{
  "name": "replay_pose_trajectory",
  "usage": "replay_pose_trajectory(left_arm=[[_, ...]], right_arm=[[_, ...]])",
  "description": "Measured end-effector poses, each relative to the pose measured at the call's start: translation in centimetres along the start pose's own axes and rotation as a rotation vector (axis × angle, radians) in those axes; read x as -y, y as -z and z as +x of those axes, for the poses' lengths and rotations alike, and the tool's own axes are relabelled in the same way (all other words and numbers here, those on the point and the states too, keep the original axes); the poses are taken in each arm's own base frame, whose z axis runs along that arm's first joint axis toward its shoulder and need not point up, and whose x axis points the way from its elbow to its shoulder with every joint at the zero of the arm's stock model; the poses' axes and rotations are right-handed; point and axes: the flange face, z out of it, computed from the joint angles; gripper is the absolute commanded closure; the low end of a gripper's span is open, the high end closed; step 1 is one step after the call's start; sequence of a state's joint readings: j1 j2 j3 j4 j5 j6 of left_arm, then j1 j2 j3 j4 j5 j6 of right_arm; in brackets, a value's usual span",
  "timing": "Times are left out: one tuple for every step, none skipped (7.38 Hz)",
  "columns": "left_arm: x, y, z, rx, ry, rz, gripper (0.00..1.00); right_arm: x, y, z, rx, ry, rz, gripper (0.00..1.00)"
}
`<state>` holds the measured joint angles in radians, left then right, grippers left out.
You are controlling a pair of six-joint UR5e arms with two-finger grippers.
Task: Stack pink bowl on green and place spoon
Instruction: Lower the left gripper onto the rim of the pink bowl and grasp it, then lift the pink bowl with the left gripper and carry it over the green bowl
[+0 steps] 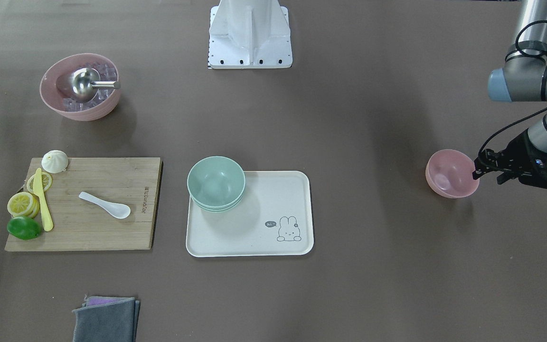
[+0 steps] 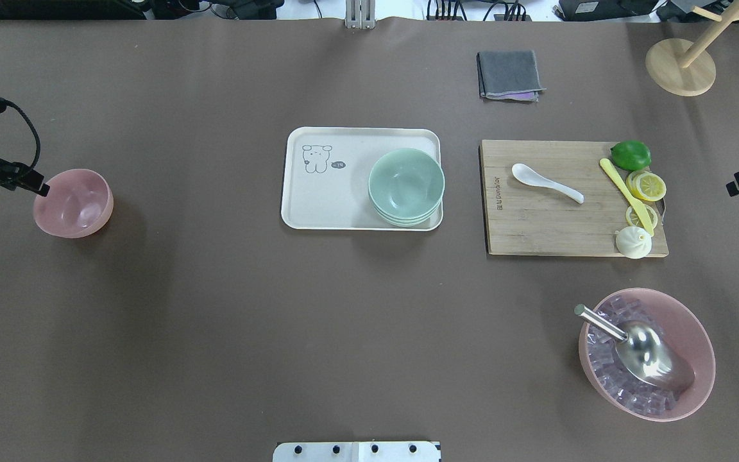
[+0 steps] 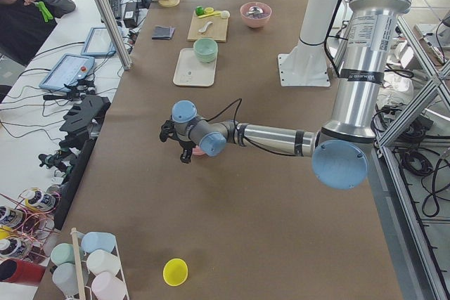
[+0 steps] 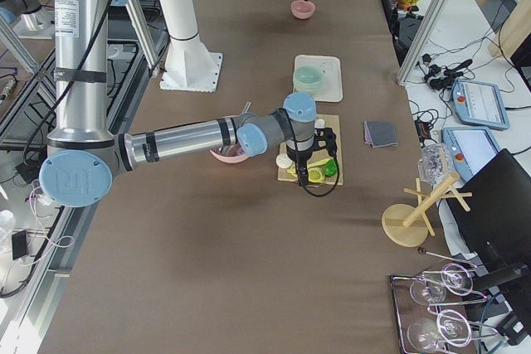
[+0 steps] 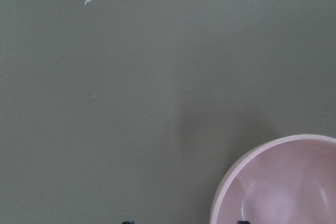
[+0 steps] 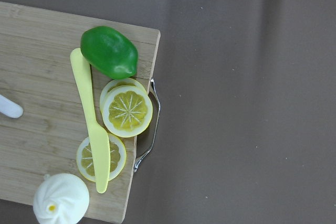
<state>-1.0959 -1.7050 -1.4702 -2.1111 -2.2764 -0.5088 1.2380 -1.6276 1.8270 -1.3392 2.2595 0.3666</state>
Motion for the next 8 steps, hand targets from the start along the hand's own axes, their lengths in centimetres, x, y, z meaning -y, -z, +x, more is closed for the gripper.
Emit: replay_pose_trajectory(left_arm=[[-0.1,-0.4,0.4,-0.002,-0.006,-0.006,0.73],[-0.3,-0.8,0.8,-0.005,-0.006,-0.014,1.0],[-0.4,-1.1,1.3,-0.009,0.006,-0.019,1.0],[-0.5,-1.3,1.7,-0.016,0.019,-0.019,1.0],[-0.4,-1.2,2.2,-0.024,0.021,-0.014,1.0],[-0.2,-0.8,2.7,-0.034,0.018,-0.008,1.0],[0.0,-0.1,3.8,-0.056,0.022,-0.007,1.0],[0.7,1.2,5.6,-0.091,0.058,-0.005,1.0]], right_arm=[[0.0,0.0,0.0,0.0,0.0,0.0,0.0],[0.0,0.0,0.0,0.0,0.0,-0.001,0.0],[0.0,0.0,0.0,0.0,0.0,0.0,0.0],[0.0,0.0,0.0,0.001,-0.001,0.0,0.0],[0.0,0.0,0.0,0.001,-0.001,0.0,0.0],[0.0,0.0,0.0,0.001,0.0,0.0,0.0],[0.0,0.1,-0.1,0.002,0.001,0.001,0.0],[0.0,0.1,-0.1,0.002,0.001,0.001,0.0]])
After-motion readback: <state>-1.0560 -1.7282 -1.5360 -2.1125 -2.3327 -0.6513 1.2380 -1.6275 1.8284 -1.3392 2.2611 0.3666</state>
